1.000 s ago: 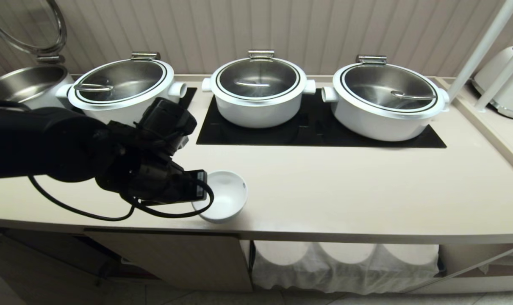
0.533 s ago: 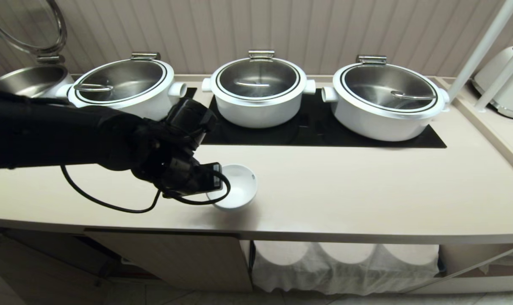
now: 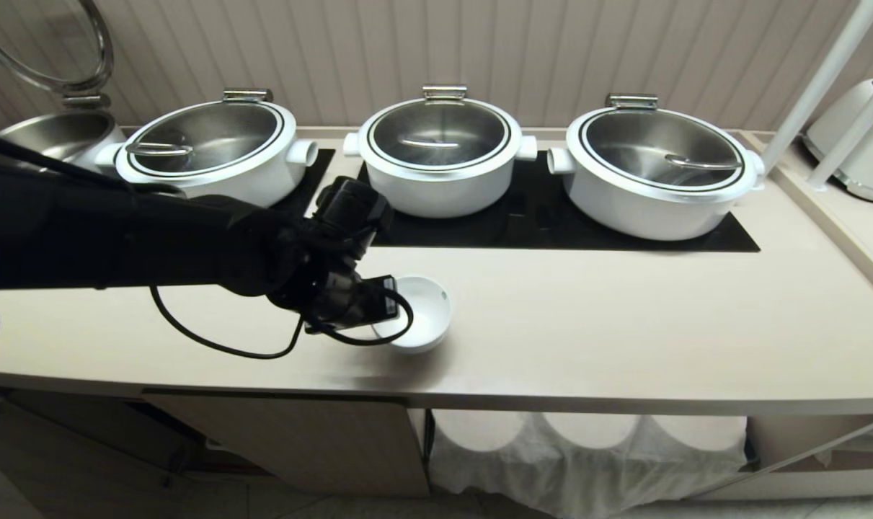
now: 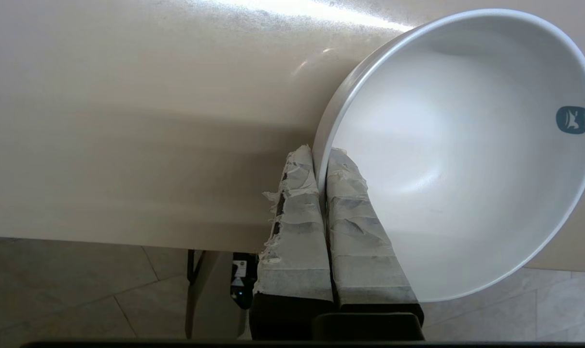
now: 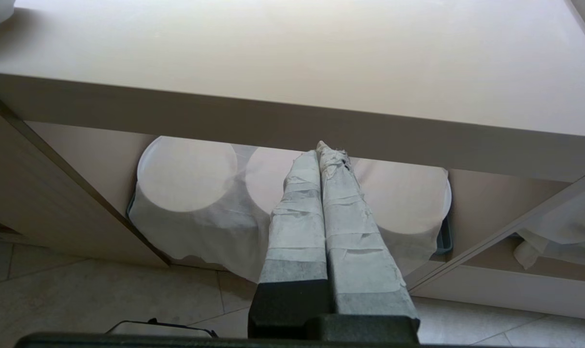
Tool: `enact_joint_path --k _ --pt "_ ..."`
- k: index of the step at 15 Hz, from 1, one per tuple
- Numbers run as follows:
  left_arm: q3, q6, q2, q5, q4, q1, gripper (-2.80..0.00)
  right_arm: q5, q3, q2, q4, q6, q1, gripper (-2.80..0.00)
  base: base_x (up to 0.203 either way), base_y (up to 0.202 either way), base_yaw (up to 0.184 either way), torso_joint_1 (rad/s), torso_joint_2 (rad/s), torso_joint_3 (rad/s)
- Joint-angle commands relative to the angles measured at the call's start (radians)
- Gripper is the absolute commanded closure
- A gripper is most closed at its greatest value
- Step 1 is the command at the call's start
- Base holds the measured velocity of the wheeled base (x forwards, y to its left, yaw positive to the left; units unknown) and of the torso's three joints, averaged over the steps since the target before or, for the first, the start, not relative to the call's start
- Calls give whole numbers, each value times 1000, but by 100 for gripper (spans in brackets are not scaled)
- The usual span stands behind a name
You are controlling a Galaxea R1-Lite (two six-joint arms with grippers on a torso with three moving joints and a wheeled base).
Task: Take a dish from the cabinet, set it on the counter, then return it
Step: Place it on the table
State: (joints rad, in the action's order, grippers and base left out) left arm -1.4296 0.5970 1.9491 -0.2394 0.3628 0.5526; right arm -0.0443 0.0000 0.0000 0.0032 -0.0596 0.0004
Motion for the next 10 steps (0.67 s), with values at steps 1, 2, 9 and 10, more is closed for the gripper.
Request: enact_joint_path --k 1,2,9,10 --pt "-14 4 17 -1 2 5 0 0 0 1 0 0 1 0 0 0 0 0 0 0" --pt "-27 4 25 -1 3 5 0 0 0 0 0 -2 1 0 0 0 0 0 0 0" --pt "-47 4 53 -1 5 4 0 -2 0 2 0 0 1 0 0 0 0 0 0 0" --pt "-49 4 54 -1 5 4 0 -1 0 2 0 -1 0 0 0 0 0 0 0 0"
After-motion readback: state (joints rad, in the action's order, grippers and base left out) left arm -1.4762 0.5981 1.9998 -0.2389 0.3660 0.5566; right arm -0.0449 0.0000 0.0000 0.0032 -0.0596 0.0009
